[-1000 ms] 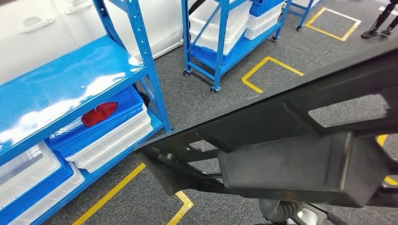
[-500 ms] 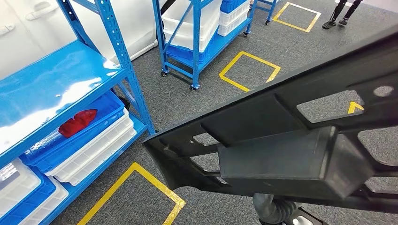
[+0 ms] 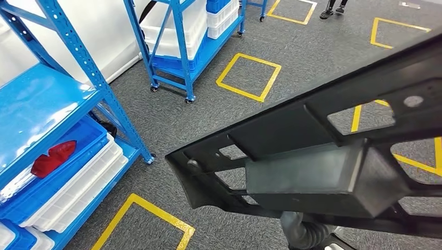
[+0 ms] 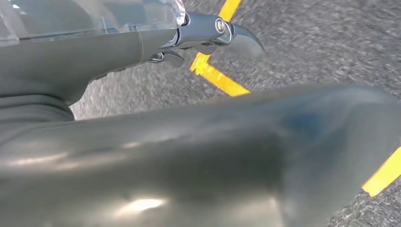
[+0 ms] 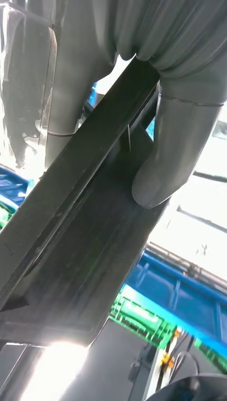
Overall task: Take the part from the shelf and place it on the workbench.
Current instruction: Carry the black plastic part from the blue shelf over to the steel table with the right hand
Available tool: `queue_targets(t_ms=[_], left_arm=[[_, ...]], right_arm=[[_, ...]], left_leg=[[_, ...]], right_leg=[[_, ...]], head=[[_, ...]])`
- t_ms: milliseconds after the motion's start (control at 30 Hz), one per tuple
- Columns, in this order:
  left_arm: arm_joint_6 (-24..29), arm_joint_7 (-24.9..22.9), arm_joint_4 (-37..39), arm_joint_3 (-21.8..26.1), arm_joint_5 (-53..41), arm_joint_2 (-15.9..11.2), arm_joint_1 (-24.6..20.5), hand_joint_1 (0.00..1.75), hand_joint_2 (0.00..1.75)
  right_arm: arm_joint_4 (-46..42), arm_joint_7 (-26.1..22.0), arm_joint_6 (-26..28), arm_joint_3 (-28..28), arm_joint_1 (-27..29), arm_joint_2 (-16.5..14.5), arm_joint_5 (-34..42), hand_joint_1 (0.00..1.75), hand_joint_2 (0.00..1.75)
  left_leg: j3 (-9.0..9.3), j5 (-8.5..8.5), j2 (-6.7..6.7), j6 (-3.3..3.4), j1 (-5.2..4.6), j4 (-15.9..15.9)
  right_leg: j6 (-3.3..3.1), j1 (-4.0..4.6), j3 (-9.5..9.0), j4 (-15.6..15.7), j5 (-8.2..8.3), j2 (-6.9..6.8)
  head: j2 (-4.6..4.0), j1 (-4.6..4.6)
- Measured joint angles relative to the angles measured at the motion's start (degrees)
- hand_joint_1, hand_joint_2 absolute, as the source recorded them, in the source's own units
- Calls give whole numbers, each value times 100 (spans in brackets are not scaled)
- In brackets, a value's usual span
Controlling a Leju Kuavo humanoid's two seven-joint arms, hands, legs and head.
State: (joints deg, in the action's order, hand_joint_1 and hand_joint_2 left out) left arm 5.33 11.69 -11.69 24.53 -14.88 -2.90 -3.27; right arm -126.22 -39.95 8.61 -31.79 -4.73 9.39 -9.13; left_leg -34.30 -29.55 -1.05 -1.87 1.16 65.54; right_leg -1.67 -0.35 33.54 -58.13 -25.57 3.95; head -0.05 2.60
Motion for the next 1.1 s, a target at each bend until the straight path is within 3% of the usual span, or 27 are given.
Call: queue_targets(t_ms=[67, 100, 167, 233, 333, 367, 400, 433, 500, 567, 600, 667, 700, 767, 833, 900, 933, 1000, 1067, 1100], left_arm=[[59, -68, 0, -1, -54, -13, 5, 0, 0], [87, -89, 0, -1, -69, -17, 9, 0, 0], [122, -105, 0, 2, -56, -23, 6, 0, 0], [144, -104, 0, 15, -9, -24, 1, 0, 0], [132, -95, 0, 67, 34, -2, 37, 0, 0], [104, -93, 0, 83, 26, 12, 55, 0, 0], [74, -92, 0, 92, 5, 28, 65, 0, 0], [43, -92, 0, 97, -22, 50, 68, 0, 0], [10, -95, 0, 98, -73, 106, 63, 0, 0], [-3, -101, 0, 98, -100, 161, 61, 0, 0], [-8, -107, 0, 97, -114, 183, 62, 0, 0], [-12, -115, 0, 96, -137, 219, 54, 0, 0], [-16, -118, 0, 96, -146, 232, 45, 0, 0], [-26, -120, 0, 96, -151, 247, 32, 0, 0], [-30, -115, 0, 97, -148, 252, 42, 0, 0], [-25, -92, 0, 101, -133, 255, 62, 0, 0], [-22, -77, 0, 105, -120, 257, 66, 0, 0], [-11, -50, 0, 116, -97, 259, 58, 0, 0], [-2, -34, 0, 136, -86, 256, 46, 0, 0], [1, -27, 0, 146, -84, 255, 39, 0, 0]], right_arm=[[0, 0, 66, 1, 57, 11, -46, 175, 175], [0, 0, 92, 2, 90, 19, -50, 175, 175], [1, 0, 107, 4, 163, 42, -36, 175, 175], [8, 0, 105, 5, 202, 80, -18, 175, 175], [52, 0, 110, 2, 197, 139, -22, 175, 175], [71, 0, 125, 1, 207, 157, -33, 175, 175], [84, 0, 146, 1, 227, 175, -52, 175, 175], [93, 0, 173, 1, 253, 194, -79, 175, 175], [93, 0, 230, -3, 301, 233, -132, 175, 175], [86, 0, 285, -9, 317, 270, -164, 175, 175], [82, -1, 311, -10, 320, 286, -171, 175, 175], [75, -1, 346, -11, 331, 313, -176, 175, 175], [73, -1, 356, -13, 335, 326, -181, 175, 175], [67, -1, 363, -18, 322, 342, -197, 175, 175], [67, -1, 371, -29, 301, 352, -210, 175, 175], [81, -1, 401, -39, 294, 374, -207, 175, 175], [92, 0, 431, -44, 285, 391, -200, 175, 175], [107, 0, 513, -62, 242, 428, -174, 175, 175], [111, -1, 598, -98, 164, 461, -139, 175, 175], [111, -1, 634, -120, 123, 475, -124, 175, 175]], left_leg=[[277, 209, -208, 32, 19, -637], [316, 200, -265, 53, 14, -737], [325, 211, -186, 119, 3, -769], [342, 252, -66, 210, 13, -820], [338, 274, 141, 281, -3, -845], [335, 271, 214, 283, -12, -843], [335, 266, 283, 284, -16, -842], [338, 260, 347, 280, -18, -841], [364, 240, 452, 256, -22, -841], [394, 207, 540, 203, -49, -833], [405, 194, 585, 175, -61, -830], [425, 176, 687, 115, -71, -839], [429, 142, 677, 86, -62, -818], [320, -82, 481, 40, -45, -522], [-7, -465, 236, 18, -35, 208], [-304, -633, 169, 9, -36, 804], [-323, -543, 159, 13, -36, 807], [-69, -114, 79, 38, -31, 191], [232, 172, -169, 74, -18, -523], [303, 212, -263, 93, -19, -705]], right_leg=[[62, 2, 31, -47, -10, 118], [100, -3, 58, -59, -4, 171], [183, -22, 94, -47, 26, 266], [243, -18, 172, -181, -67, 121], [303, -21, 638, -1163, -581, -281], [320, -31, 798, -1497, -697, -318], [330, -40, 873, -1659, -713, -336], [333, -46, 835, -1597, -625, -354], [305, -37, 433, -860, -272, -502], [233, 19, 72, -176, -68, -722], [198, 46, 11, -40, -54, -778], [135, 63, 26, -9, -47, -674], [103, 52, 23, 13, -32, -617], [33, 17, 9, 62, 5, -506], [-3, 9, 15, 68, 18, -394], [-10, 15, 20, 60, 21, -256], [-10, 17, 18, 54, 21, -185], [2, 14, 9, 32, 15, -47], [48, 19, 33, -10, 8, 78], [84, 14, 57, -24, 14, 135]], head=[[0, -1], [0, 0], [0, 1], [-1, -1], [0, -2], [-1, -2], [-1, -2], [-1, -2], [0, -2], [0, -2], [-1, -2], [-1, -2], [-1, -2], [0, -1], [0, 0], [-1, 0], [-1, 1], [-1, 1], [-1, 0], [-1, 0]])
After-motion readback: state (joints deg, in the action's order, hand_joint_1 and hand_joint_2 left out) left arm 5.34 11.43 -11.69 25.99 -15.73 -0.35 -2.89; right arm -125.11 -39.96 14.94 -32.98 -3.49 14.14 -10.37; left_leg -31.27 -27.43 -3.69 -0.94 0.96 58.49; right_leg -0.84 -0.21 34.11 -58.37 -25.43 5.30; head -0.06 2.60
